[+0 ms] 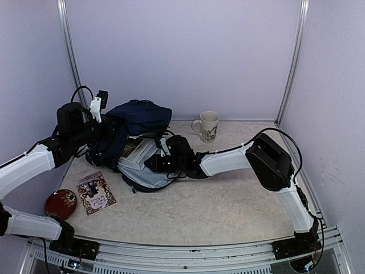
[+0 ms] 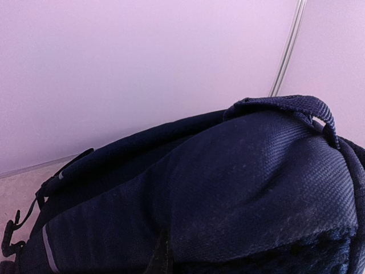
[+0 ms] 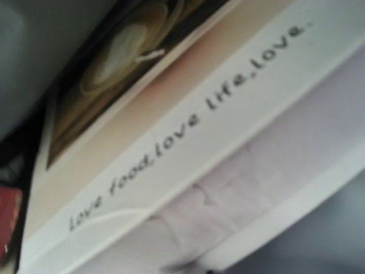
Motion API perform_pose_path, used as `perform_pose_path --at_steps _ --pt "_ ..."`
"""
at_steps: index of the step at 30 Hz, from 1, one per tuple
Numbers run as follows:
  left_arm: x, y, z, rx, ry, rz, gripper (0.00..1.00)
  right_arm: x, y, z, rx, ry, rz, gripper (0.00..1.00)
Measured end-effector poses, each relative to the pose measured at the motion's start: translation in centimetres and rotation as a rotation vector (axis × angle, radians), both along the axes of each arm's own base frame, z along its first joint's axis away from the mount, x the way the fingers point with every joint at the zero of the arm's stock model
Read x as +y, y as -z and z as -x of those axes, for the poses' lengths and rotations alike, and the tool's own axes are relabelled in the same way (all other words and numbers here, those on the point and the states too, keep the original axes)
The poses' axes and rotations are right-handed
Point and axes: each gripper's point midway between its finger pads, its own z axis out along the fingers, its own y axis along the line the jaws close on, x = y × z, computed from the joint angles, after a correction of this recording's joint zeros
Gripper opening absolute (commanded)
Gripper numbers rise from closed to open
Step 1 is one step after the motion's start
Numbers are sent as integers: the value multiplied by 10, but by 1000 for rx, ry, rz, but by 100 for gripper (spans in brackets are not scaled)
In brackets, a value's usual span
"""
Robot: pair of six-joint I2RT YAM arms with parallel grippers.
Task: Pack the student bag
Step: Adjust the book in the largest pocket of the bag.
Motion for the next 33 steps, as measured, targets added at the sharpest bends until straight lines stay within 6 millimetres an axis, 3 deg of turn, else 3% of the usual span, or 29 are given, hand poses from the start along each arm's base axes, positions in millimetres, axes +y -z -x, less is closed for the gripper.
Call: perform_pose_path --at_steps 5,11,16,25,30,33 --pt "-1 -3 0 -1 3 21 0 3 -10 0 -93 83 -72 10" --pt "-2 -3 1 6 6 33 0 16 -59 5 -242 94 -221 18" --pt "-3 -5 1 1 14 39 0 21 -74 7 -275 99 -246 19" --pt "-3 -5 1 1 11 39 0 18 -61 8 -322 86 -173 33" --pt "3 -5 -3 3 -22 40 0 -3 -39 23 -330 43 -54 41" --pt "16 -5 -9 5 -72 46 0 -14 -48 37 -347 -4 1 46"
